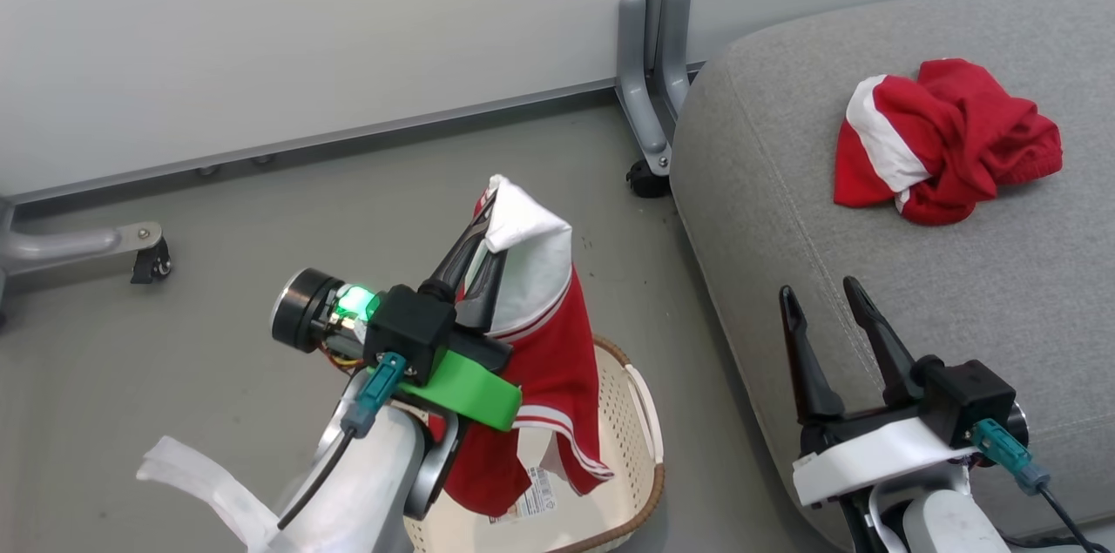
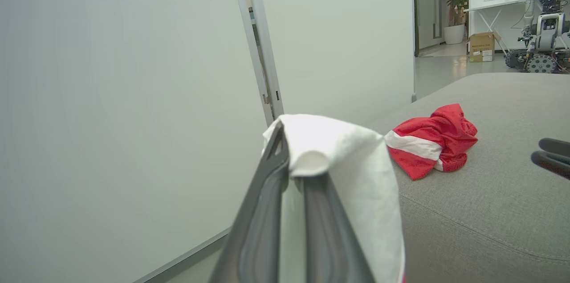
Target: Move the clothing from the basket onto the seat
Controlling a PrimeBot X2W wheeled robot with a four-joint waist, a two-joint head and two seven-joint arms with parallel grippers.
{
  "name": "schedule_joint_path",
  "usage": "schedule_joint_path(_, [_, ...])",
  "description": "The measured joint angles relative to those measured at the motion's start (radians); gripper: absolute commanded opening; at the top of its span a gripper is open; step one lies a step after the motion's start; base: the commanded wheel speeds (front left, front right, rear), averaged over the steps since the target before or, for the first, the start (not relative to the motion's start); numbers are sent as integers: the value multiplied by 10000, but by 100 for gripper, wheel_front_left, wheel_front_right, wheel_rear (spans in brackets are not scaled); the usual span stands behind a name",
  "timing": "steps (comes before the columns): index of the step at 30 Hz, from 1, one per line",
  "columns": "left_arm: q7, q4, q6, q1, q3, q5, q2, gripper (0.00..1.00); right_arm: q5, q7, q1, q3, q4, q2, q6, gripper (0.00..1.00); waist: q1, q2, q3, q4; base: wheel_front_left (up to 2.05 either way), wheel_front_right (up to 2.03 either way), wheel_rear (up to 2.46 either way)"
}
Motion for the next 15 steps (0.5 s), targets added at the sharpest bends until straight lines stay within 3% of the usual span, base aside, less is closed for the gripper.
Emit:
schedule_joint_path(9, [0, -938, -382, 88, 67, 215, -270, 0, 270, 0, 114, 731, -151, -2, 0, 100, 0, 0, -155, 66, 0, 0, 0])
schedule_joint_path(15, [2, -1338, -748, 70, -165, -155, -558, 0, 849, 0, -172, 2376, -337, -192, -2, 100, 1, 0, -107, 150, 0, 0, 0])
